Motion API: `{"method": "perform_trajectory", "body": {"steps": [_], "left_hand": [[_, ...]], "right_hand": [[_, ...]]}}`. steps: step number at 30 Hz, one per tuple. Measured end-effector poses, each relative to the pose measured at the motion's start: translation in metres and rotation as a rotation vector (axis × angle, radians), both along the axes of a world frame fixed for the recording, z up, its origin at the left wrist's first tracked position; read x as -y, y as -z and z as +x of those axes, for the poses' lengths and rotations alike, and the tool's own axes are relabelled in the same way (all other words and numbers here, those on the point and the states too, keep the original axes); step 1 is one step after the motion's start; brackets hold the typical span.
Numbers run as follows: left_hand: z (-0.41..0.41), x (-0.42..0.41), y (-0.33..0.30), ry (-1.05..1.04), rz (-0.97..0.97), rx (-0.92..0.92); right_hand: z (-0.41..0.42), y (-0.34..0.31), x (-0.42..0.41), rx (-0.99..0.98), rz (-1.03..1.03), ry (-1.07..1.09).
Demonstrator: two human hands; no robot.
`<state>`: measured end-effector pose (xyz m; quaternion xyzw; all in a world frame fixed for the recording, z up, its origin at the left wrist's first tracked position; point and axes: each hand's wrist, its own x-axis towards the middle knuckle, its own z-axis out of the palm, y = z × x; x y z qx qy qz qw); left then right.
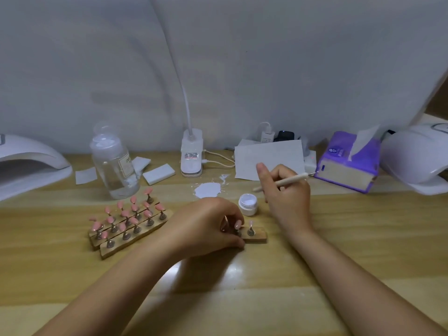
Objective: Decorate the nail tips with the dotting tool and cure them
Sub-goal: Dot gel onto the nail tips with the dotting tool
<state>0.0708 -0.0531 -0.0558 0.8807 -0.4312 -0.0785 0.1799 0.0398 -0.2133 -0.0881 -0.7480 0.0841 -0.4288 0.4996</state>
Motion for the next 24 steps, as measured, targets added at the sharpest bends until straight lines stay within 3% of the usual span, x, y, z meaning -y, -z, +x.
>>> {"method": "perform_trajectory", "body": {"steps": [12,24], "left_hand": [[-0.007,0.008,0.002,-0.034,-0.095,0.070],[-0.014,0.010,0.006,-0.058,-0.160,0.105]], "right_hand": [[0.007,0.014,0.007,-0.050,-0.181,0.043],[0.007,0.012,0.005,-0.092,-0.202,0.045]]}}
